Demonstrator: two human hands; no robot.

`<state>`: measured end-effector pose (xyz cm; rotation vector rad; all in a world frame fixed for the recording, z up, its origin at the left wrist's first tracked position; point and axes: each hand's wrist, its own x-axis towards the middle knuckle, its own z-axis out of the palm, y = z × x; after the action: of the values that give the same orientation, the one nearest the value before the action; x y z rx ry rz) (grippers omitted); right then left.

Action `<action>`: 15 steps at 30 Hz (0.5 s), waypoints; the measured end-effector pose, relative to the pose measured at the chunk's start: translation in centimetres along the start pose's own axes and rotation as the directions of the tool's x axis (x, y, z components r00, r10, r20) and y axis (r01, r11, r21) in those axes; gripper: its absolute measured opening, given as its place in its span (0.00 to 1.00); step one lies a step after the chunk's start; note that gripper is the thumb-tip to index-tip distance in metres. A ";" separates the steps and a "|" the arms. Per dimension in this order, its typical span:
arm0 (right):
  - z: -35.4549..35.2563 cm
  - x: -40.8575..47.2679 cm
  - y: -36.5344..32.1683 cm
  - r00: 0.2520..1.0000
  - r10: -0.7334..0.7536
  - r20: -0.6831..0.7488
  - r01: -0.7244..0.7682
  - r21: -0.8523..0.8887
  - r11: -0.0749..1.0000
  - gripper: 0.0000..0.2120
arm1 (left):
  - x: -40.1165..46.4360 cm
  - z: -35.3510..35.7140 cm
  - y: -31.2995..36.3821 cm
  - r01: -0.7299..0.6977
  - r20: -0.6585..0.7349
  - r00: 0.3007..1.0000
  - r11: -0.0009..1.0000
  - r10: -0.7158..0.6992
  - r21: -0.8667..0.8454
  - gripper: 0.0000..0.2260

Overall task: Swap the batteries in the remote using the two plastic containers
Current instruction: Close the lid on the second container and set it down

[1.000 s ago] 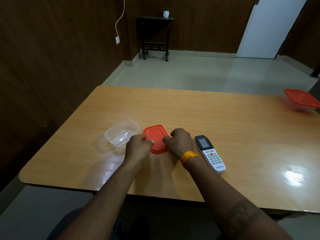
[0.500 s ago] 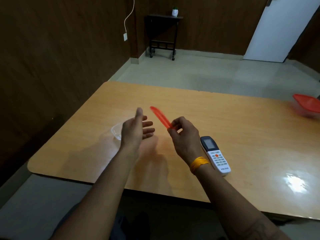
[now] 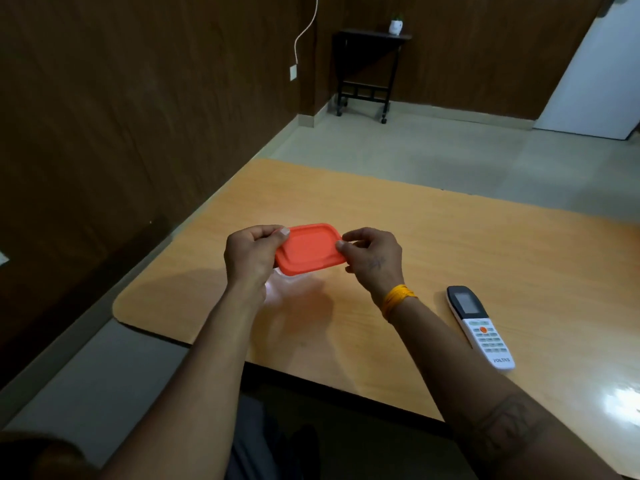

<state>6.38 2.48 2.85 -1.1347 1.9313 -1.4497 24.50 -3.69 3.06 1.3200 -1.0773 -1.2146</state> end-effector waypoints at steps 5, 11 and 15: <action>2.6 2.8 0.4 1.000 0.011 -0.028 -0.013 -0.063 0.998 0.03 | 1.6 -1.2 -0.6 0.016 -0.127 0.992 0.994 -0.001 0.111 0.08; 4.3 4.9 1.7 1.000 0.000 0.009 0.002 -0.197 0.980 0.04 | 1.9 -0.9 -0.9 0.049 -0.173 0.985 0.933 0.014 0.355 0.05; 4.3 5.1 2.4 1.000 -0.006 0.011 0.009 -0.261 0.965 0.06 | 2.1 -0.8 -1.6 0.088 -0.170 0.985 0.919 -0.023 0.385 0.05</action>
<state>6.06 -3.85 -0.23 -1.2605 2.1603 -1.2143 25.44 -5.54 1.24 1.7351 -1.2113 -0.9387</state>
